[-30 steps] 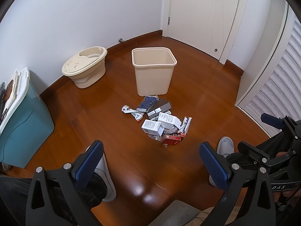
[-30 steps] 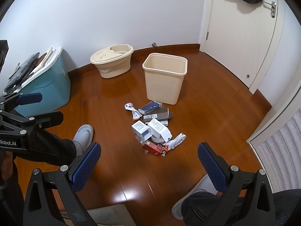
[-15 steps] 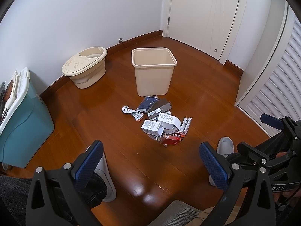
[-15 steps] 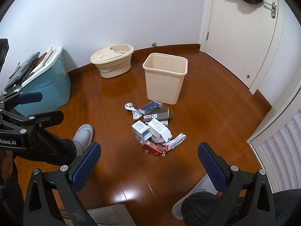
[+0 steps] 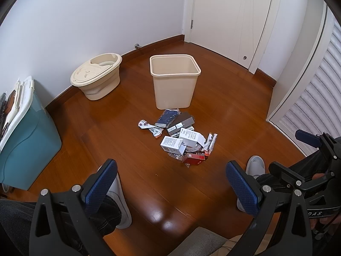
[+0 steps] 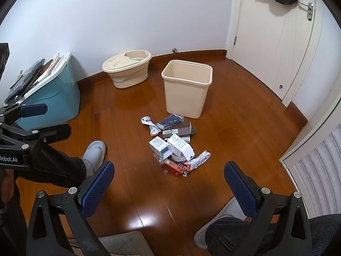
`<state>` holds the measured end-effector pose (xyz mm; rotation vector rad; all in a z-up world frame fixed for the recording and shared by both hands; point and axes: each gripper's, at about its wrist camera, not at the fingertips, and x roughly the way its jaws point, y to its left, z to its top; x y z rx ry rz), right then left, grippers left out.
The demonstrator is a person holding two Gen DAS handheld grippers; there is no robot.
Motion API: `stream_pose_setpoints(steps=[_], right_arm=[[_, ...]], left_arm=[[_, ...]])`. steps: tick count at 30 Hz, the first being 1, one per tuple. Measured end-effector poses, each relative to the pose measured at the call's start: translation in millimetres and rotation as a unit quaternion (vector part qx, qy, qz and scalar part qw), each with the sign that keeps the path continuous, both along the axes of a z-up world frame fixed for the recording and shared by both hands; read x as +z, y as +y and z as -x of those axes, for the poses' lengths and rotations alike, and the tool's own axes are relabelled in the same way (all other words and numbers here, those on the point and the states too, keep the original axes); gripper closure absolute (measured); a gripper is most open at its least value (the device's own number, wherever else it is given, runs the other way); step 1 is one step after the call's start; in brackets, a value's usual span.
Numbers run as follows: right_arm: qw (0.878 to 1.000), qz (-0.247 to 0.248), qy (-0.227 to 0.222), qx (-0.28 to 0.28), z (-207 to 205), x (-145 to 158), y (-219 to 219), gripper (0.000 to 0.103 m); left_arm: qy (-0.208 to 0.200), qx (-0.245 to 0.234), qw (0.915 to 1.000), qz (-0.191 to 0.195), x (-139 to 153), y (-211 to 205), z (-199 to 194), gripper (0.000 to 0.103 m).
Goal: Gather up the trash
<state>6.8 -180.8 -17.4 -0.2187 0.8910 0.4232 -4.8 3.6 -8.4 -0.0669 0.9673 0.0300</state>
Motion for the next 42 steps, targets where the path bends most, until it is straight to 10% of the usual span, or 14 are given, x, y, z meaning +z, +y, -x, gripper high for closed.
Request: stream_pose_setpoints(steps=[19, 30, 42], right_arm=[[0.998, -0.009, 0.031, -0.045, -15, 5, -14, 0.0], [0.981, 0.047, 0.12, 0.148, -135, 7, 56, 0.0], [0.921, 0.145, 0.222, 0.286, -276, -235, 98, 0.014]], left_arm=[[0.016, 0.043, 0.9983, 0.037, 4, 25, -16, 0.0], [0.071, 0.135, 0.9874, 0.04, -32, 61, -102, 0.0], [0.215, 0.301, 0.9244, 0.092, -242, 95, -190, 0.0]])
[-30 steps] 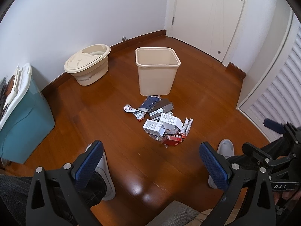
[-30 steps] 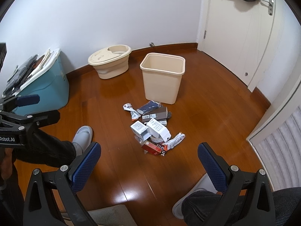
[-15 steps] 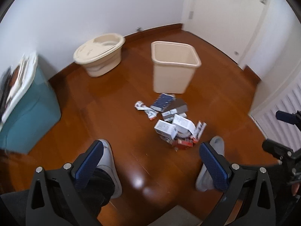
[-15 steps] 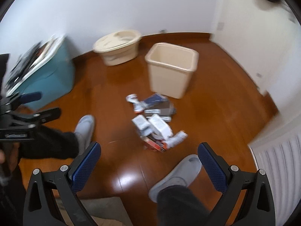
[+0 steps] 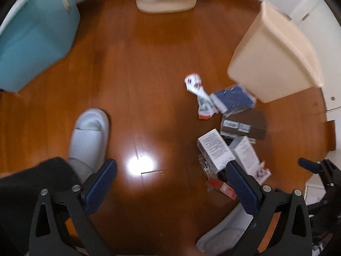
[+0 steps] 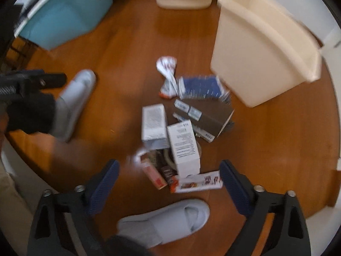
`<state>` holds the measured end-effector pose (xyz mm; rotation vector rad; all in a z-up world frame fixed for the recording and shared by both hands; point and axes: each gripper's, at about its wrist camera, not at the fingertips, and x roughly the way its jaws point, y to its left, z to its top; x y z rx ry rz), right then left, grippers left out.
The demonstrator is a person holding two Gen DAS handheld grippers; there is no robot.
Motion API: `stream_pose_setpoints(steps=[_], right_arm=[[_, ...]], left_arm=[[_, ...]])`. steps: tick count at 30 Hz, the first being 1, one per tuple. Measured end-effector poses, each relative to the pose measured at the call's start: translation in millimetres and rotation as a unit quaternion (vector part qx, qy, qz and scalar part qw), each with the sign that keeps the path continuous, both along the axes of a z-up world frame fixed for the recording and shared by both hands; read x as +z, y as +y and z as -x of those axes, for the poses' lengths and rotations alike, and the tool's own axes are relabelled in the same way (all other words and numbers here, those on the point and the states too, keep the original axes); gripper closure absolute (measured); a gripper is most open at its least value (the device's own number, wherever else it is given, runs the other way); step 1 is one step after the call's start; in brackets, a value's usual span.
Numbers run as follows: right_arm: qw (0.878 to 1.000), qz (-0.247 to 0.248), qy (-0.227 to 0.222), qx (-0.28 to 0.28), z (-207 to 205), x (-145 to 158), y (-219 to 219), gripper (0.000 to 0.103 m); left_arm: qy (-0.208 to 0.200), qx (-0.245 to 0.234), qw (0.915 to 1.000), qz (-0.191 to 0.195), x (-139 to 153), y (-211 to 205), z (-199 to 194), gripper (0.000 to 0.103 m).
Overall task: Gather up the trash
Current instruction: 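Reach down and grasp the white carton box with the right tool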
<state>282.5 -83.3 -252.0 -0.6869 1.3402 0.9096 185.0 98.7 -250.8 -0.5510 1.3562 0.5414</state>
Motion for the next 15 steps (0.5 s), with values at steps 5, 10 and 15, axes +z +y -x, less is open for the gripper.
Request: stream_pose_setpoints(steps=[5, 10, 15], right_arm=[[0.999, 0.013, 0.036, 0.024, -26, -96, 0, 0.016], [0.996, 0.012, 0.054, 0.065, -30, -143, 3, 0.016], [0.994, 0.009, 0.049, 0.099, -28, -177, 5, 0.03]], left_arm=[[0.027, 0.006, 0.9994, 0.023, -72, -6, -19, 0.0], [0.042, 0.007, 0.9984, 0.038, -108, -11, -35, 0.0], [0.034, -0.006, 0.9983, 0.048, -129, -20, -56, 0.0]])
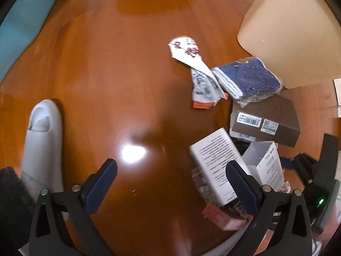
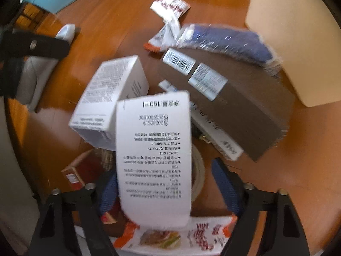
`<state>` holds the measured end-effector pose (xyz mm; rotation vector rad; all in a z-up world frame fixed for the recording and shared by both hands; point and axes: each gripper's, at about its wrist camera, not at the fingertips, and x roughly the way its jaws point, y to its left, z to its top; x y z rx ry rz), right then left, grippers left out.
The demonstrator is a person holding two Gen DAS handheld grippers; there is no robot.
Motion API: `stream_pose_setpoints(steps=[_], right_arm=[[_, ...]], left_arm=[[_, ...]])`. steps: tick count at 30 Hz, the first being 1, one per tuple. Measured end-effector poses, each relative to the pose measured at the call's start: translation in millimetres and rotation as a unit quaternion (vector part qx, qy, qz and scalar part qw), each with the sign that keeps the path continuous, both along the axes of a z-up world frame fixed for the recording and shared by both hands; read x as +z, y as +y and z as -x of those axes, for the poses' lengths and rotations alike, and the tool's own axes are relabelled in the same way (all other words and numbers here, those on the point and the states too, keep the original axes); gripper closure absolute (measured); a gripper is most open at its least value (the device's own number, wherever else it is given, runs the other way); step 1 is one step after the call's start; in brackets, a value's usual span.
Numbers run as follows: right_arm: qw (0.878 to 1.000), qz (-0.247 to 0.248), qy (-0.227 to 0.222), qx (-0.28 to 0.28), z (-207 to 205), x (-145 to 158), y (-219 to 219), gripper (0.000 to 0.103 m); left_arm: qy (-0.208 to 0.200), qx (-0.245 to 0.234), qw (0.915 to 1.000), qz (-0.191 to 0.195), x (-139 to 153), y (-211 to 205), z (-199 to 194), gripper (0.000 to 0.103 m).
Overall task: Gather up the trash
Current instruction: 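Reach down and grasp the white carton box with the right tool, then carry the white carton toward the wastebasket with the right tool while the left tool grasps a white leaflet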
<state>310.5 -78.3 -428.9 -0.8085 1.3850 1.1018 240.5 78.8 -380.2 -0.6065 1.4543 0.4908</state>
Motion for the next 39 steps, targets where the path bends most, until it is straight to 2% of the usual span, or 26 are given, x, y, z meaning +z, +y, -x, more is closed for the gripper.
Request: stream_pose_setpoints(steps=[2, 3, 5, 10, 15, 18, 21, 23, 24, 29, 33, 36, 39], right_arm=[[1.0, -0.022, -0.002, -0.003, 2, -1, -1, 0.034], [0.999, -0.032, 0.0, -0.012, 2, 0, -3, 0.049], [0.997, -0.058, 0.016, -0.038, 4, 10, -13, 0.048], [0.988, -0.109, 0.009, -0.109, 8, 38, -46, 0.048], [0.974, -0.157, 0.01, -0.162, 5, 53, -64, 0.048], [0.967, -0.172, 0.011, -0.186, 1, 54, -70, 0.048], [0.955, -0.189, 0.013, -0.226, -13, 59, -83, 0.048], [0.943, -0.211, 0.025, -0.258, -21, 63, -99, 0.048], [0.938, -0.218, 0.027, -0.269, -24, 64, -103, 0.048], [0.914, -0.253, 0.048, -0.314, -34, 74, -124, 0.048], [0.894, -0.278, 0.06, -0.345, -39, 82, -133, 0.048], [0.878, -0.293, 0.056, -0.373, -45, 88, -139, 0.048], [0.87, -0.3, 0.036, -0.389, -49, 92, -142, 0.048]], left_arm=[[0.0, 0.002, 0.9999, 0.011, -9, -4, -8, 0.0], [0.002, 0.006, 0.9998, 0.019, -13, -5, -11, 0.0], [0.009, 0.026, 0.9989, 0.037, -21, -8, -13, 0.0], [0.02, 0.096, 0.9921, 0.077, -36, -11, -16, 0.0], [0.025, 0.111, 0.9903, 0.08, -49, -18, -32, 0.0], [0.054, 0.119, 0.987, 0.093, -64, -24, -36, 0.0], [0.049, 0.138, 0.9835, 0.106, -71, -22, -33, 0.013], [0.048, 0.127, 0.9847, 0.109, -73, -20, -32, 0.036], [0.046, 0.122, 0.9854, 0.11, -75, -20, -30, 0.042], [0.029, 0.1, 0.9888, 0.107, -68, -17, -30, 0.044], [-0.006, 0.069, 0.9924, 0.101, -25, -6, -23, 0.044], [-0.063, 0.031, 0.9944, 0.079, 30, 9, -20, 0.044], [-0.134, -0.003, 0.9892, 0.06, 94, 22, -43, 0.044]])
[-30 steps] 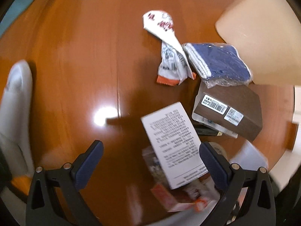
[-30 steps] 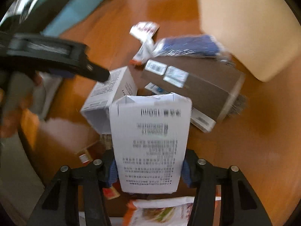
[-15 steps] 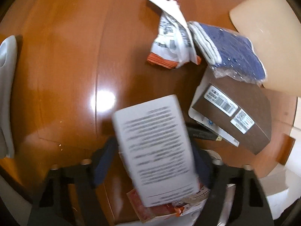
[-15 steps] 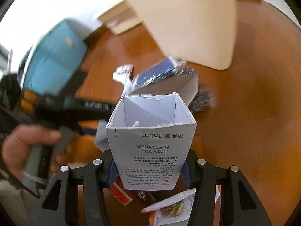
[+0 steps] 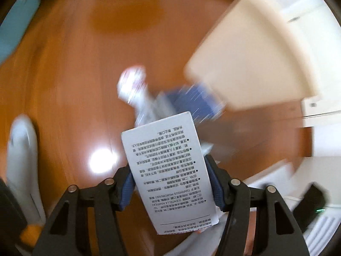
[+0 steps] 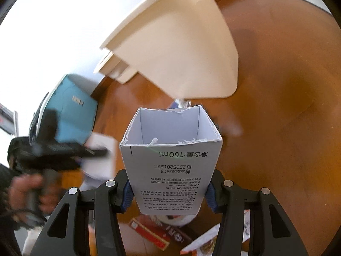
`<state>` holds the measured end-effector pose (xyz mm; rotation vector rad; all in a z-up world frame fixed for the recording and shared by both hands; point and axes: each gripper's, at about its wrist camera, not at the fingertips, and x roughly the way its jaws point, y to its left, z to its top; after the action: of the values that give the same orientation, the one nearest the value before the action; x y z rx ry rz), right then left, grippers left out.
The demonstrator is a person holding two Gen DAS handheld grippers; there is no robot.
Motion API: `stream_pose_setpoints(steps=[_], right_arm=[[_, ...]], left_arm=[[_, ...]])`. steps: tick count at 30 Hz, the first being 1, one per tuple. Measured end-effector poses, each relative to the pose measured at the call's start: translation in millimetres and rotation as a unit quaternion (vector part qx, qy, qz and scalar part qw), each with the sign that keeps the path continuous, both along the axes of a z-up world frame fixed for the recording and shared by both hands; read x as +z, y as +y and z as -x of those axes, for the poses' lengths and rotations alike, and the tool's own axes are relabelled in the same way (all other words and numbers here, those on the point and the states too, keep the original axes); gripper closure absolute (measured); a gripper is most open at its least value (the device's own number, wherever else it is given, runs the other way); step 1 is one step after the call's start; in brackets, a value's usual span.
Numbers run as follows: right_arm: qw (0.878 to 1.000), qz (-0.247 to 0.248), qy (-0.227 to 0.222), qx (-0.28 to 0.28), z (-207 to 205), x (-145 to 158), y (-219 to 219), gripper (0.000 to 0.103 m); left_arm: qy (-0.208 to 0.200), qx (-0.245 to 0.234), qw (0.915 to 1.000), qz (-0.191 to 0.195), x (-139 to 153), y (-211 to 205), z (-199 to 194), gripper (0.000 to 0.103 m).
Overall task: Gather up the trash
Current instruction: 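Carry the white carton toward the wastebasket with the right tool while the left tool grasps a white leaflet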
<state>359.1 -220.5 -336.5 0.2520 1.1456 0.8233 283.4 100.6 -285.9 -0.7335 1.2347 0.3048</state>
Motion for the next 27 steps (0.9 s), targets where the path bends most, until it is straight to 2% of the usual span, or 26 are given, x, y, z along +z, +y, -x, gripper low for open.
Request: stream_pose_setpoints(steps=[3, 5, 6, 7, 8, 9, 12, 14, 16, 18, 21, 23, 25, 27], right_arm=[[1.0, -0.001, -0.012, -0.015, -2, 6, -2, 0.048], [0.999, -0.006, -0.018, -0.03, -3, 8, -8, 0.048], [0.999, -0.008, -0.019, -0.036, -4, 9, -10, 0.048], [0.999, -0.011, -0.019, -0.042, -4, 9, -12, 0.048], [0.998, -0.013, -0.02, -0.05, -5, 8, -15, 0.048], [0.998, -0.014, -0.02, -0.054, -6, 8, -16, 0.048], [0.998, -0.015, -0.021, -0.064, -7, 8, -20, 0.048], [0.997, -0.017, -0.018, -0.068, -6, 6, -21, 0.048], [0.997, -0.02, -0.017, -0.072, -7, 6, -22, 0.048], [0.997, -0.023, -0.014, -0.074, -6, 6, -21, 0.048], [0.997, -0.019, -0.011, -0.071, -2, 4, -20, 0.048], [0.998, -0.015, -0.011, -0.068, -1, 2, -22, 0.048], [0.997, -0.009, -0.014, -0.069, 0, 4, -24, 0.048], [0.997, -0.01, -0.019, -0.078, -1, 9, -29, 0.048]], left_arm=[[-0.099, -0.027, 0.9942, -0.034, 81, 4, -49, 0.044], [-0.155, -0.058, 0.9844, -0.06, 125, 1, -81, 0.044], [-0.176, -0.085, 0.9775, -0.079, 149, -1, -110, 0.044], [-0.18, -0.1, 0.9745, -0.09, 155, -3, -124, 0.044], [-0.171, -0.132, 0.9708, -0.105, 160, -7, -157, 0.044], [-0.152, -0.152, 0.9706, -0.108, 155, -10, -180, 0.044], [-0.043, -0.211, 0.9691, -0.121, 111, -25, -252, 0.044], [0.032, -0.217, 0.9671, -0.129, 81, -28, -287, 0.044], [0.087, -0.218, 0.9656, -0.112, 48, -30, -315, 0.044], [0.105, -0.21, 0.9639, -0.126, 32, -32, -324, 0.044], [0.119, -0.221, 0.9571, -0.145, 11, -44, -327, 0.044], [0.115, -0.217, 0.9586, -0.144, 13, -54, -322, 0.044], [0.082, -0.212, 0.9657, -0.126, 33, -60, -313, 0.044], [0.038, -0.22, 0.9669, -0.123, 64, -62, -295, 0.044]])
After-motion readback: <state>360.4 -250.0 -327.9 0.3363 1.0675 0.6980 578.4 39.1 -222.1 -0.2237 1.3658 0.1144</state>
